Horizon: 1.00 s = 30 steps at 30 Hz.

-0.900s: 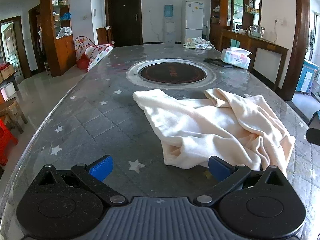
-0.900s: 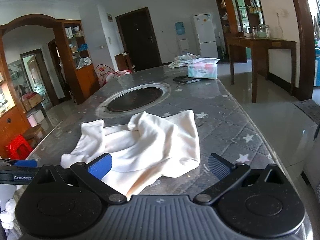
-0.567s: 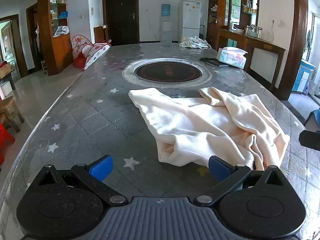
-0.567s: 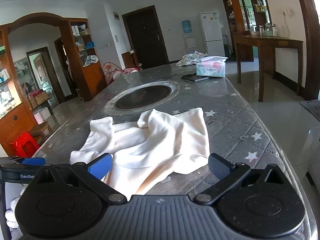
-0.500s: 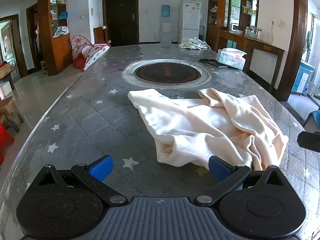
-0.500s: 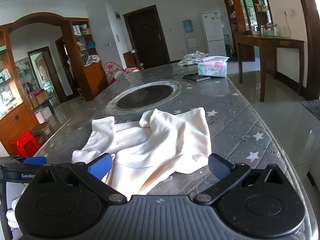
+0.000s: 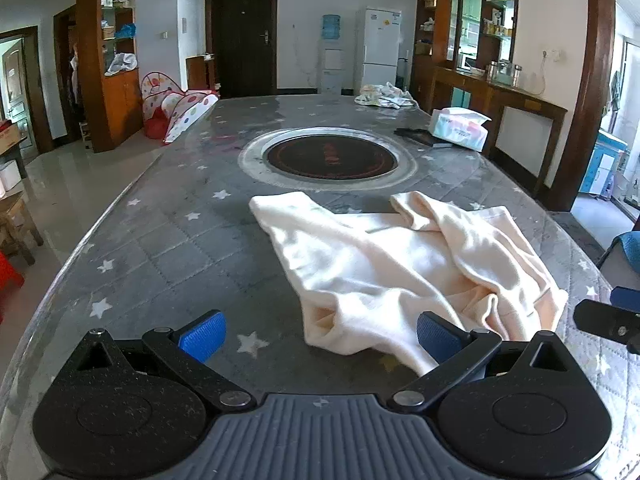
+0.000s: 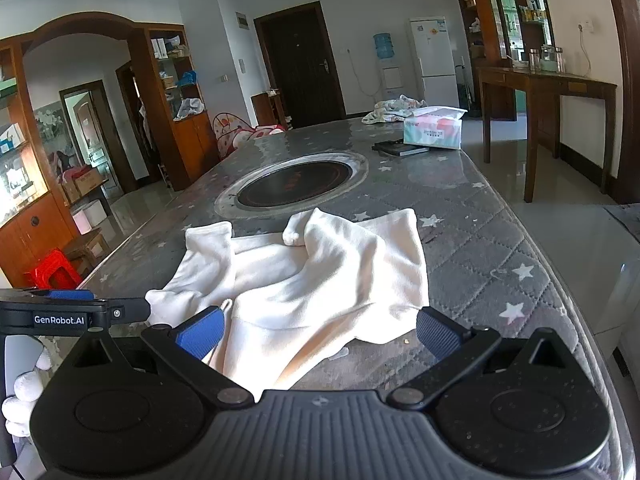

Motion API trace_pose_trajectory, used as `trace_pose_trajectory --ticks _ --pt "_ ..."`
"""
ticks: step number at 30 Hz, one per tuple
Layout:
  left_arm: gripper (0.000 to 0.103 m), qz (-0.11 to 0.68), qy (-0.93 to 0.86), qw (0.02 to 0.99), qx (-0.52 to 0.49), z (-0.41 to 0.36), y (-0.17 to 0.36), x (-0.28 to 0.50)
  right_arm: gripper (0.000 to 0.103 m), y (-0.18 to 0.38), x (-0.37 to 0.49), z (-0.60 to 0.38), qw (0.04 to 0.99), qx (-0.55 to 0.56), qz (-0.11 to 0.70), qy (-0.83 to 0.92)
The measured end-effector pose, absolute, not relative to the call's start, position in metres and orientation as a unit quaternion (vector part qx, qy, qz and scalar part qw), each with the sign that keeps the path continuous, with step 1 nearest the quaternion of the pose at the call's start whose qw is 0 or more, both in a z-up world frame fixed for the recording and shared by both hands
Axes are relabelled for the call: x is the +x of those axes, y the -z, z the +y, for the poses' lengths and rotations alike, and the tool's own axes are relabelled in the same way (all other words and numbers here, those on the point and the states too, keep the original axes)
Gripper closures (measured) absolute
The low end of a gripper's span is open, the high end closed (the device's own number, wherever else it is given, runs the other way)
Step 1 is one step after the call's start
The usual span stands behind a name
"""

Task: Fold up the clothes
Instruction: 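Move both grippers toward the crumpled cream shirt on the table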

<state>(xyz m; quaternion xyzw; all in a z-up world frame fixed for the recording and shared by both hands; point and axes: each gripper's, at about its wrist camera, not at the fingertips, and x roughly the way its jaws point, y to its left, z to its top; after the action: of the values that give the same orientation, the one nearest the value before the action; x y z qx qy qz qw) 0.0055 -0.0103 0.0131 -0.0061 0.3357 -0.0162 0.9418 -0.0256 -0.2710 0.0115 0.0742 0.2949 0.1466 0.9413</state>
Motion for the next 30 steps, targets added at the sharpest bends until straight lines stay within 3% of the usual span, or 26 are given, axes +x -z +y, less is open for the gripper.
trace_pose_trajectory --ticks 30 --pt "0.0 0.355 0.017 0.935 0.01 -0.03 -0.015 0.014 0.0 -0.009 -0.017 -0.257 0.933 0.06 0.332 -0.122"
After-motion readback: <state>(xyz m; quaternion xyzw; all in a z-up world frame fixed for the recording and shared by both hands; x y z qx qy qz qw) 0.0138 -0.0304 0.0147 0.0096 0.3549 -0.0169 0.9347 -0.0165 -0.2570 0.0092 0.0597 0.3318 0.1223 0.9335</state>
